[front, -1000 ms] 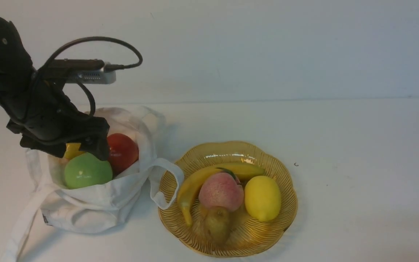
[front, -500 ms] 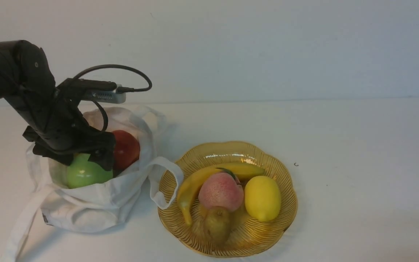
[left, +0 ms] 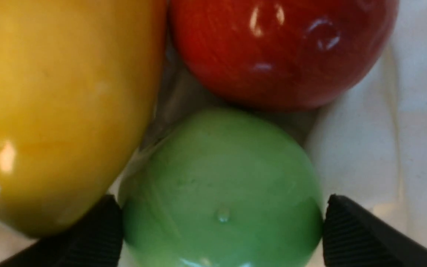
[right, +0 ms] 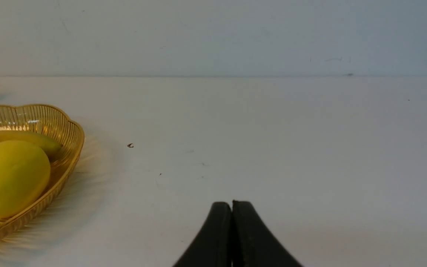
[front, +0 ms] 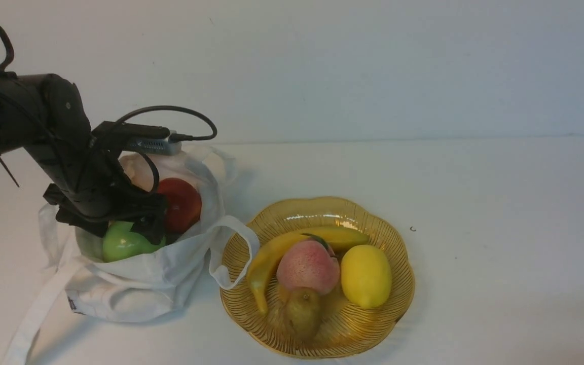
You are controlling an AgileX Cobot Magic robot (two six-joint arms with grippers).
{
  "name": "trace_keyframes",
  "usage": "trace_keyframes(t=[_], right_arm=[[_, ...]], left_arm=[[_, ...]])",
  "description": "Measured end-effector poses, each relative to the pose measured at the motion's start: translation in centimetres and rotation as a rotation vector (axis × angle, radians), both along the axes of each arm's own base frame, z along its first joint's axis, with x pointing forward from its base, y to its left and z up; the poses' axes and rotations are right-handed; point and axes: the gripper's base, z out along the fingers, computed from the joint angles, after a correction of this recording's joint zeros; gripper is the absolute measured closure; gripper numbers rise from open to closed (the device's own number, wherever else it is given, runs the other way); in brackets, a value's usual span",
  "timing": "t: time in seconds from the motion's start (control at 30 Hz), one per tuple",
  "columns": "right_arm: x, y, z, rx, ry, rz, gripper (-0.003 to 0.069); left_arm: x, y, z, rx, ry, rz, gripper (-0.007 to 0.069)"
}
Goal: Take the fruit out of the cloth bag on the white table and place them on a plate.
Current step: 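Reach into the white bag and grasp the apple with the left gripper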
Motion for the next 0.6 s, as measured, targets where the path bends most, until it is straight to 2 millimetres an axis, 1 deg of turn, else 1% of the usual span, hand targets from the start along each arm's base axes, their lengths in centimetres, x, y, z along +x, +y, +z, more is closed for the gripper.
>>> trace_keyframes(t=[0.03, 0.17, 0.2, 0.47, 0.53, 0.6], right_arm=[[0.0, 0.0, 0.0, 0.000, 0.000, 0.000, 0.0673], [0.0, 0.0, 0.0, 0.000, 0.000, 0.000, 0.0673], [0.0, 0.0, 0.0, 0.000, 0.000, 0.000, 0.0673], [0.0, 0.0, 0.0, 0.000, 0.000, 0.000, 0.0673], [0.0, 0.0, 0.0, 0.000, 0.000, 0.000, 0.0673], [0.0, 0.0, 0.0, 0.000, 0.000, 0.000, 0.0673]], left_arm=[[0.0, 0.0, 0.0, 0.001, 0.000, -0.001, -0.0058], [0.1, 0.1, -0.1, 0.016, 0.000, -0.008, 0.0019], [0.1, 0.2, -0.2, 0.020, 0.003, -0.010, 0.0025], [-0.3, 0.8, -0.2, 0.109, 0.039, -0.055, 0.0024], [-0.5, 1.0, 0.2, 0.134, 0.046, -0.066, 0.0024], [-1.0, 1.3, 1.1, 0.159, 0.041, -0.074, 0.0024]])
